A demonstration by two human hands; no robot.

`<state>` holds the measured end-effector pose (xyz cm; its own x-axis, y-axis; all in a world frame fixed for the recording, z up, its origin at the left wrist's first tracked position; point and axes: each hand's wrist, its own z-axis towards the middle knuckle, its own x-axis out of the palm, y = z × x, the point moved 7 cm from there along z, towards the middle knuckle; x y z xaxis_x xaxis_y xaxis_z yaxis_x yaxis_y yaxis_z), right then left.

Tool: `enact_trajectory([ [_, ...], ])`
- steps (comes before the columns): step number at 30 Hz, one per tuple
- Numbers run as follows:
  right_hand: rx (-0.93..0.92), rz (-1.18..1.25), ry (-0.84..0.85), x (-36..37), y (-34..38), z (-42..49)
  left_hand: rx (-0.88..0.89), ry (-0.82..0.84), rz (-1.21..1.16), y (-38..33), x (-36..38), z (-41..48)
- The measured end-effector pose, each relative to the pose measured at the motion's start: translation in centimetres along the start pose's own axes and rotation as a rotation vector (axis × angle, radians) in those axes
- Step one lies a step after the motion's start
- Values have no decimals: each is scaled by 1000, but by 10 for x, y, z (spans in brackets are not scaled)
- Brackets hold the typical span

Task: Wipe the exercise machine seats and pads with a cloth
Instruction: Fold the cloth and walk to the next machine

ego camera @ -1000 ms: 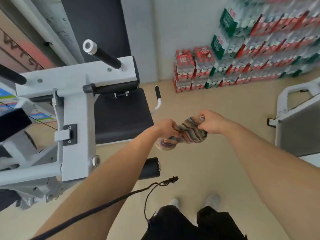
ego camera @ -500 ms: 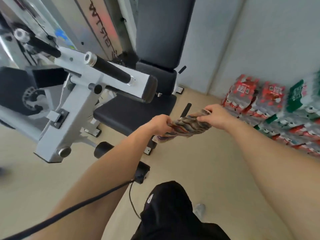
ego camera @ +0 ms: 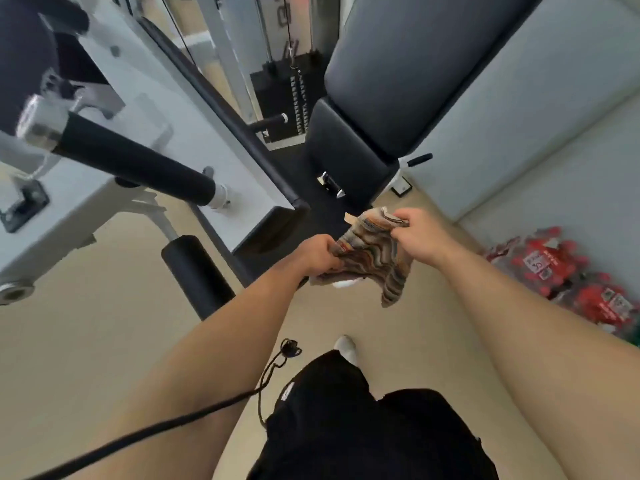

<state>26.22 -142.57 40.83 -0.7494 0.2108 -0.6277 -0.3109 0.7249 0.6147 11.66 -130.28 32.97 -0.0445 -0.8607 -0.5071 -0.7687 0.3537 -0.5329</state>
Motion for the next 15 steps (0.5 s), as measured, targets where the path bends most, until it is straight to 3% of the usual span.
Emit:
enact_trajectory([
  [8,5,-62,397,18,-21,89,-256,-10,-173,10,20,46],
  [12,-69,-100,615,27,-22,140,-409,-173,-299,14,14,67],
  [15,-172,-105,568,24,-4,185,-569,-391,-436,22,-2,74],
])
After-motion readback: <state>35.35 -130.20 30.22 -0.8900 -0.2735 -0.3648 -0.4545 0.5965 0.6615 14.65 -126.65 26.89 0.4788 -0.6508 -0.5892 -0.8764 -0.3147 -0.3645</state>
